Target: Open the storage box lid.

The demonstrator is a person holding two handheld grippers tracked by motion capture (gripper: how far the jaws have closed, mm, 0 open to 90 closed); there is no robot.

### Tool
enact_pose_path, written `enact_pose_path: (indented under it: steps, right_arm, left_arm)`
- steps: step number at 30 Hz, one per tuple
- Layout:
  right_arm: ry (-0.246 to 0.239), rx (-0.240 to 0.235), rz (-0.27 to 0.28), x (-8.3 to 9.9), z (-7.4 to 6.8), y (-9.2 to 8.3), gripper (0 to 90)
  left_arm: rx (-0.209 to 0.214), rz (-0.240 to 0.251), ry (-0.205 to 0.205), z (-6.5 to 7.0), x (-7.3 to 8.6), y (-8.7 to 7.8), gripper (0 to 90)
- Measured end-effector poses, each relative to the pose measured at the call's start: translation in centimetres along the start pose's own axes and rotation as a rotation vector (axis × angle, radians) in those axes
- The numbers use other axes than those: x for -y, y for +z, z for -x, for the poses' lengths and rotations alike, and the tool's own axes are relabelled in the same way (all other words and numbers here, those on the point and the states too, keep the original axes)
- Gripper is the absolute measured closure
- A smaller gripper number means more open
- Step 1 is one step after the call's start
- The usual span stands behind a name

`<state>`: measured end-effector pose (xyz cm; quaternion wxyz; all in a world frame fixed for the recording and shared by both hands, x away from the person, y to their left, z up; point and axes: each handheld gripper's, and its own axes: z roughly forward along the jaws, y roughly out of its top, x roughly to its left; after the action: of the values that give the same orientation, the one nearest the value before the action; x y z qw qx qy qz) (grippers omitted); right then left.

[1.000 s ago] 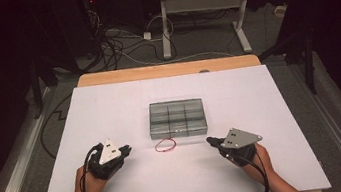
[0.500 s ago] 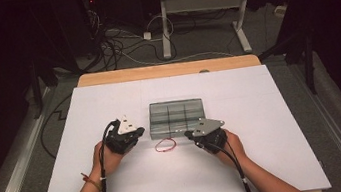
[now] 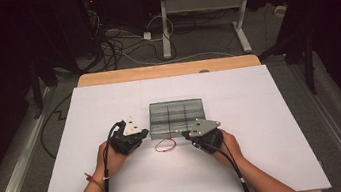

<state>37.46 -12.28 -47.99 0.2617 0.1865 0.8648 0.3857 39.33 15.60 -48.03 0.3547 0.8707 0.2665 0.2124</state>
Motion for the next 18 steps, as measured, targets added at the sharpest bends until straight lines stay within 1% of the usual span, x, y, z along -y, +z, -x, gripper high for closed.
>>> enact_pose_path:
  steps: [1,3,5,6,10,13,16,18]
  right_arm:
    - [0.007,0.002,0.001,-0.02,-0.03,-0.04,90.0]
    - [0.010,0.000,0.002,0.00,-0.04,-0.01,90.0]
    - [0.006,0.002,0.002,-0.02,-0.14,0.10,90.0]
    - [0.006,0.002,0.002,-0.02,-0.14,0.10,90.0]
    - [0.013,0.002,0.003,-0.02,-0.31,0.36,90.0]
    - [0.016,0.007,0.004,-0.07,-0.50,0.57,90.0]
    - [0.014,0.009,0.004,-0.07,-0.54,0.59,90.0]
    - [0.016,0.010,0.004,-0.07,-0.55,0.59,90.0]
  left_arm:
    - [0.005,0.006,-0.001,0.07,-0.01,-0.07,85.3]
    - [0.001,0.005,0.010,0.24,-0.10,-0.14,85.2]
    - [0.004,0.004,0.016,0.34,-0.16,-0.15,85.3]
    - [0.000,0.001,0.018,0.40,-0.19,-0.12,85.3]
    - [0.002,-0.008,0.015,0.44,-0.12,0.06,85.3]
    - [0.002,-0.016,0.021,0.51,-0.07,0.15,85.3]
    - [0.008,-0.013,0.020,0.52,0.01,0.04,85.1]
    - [0.020,-0.005,0.018,0.56,0.14,-0.14,85.0]
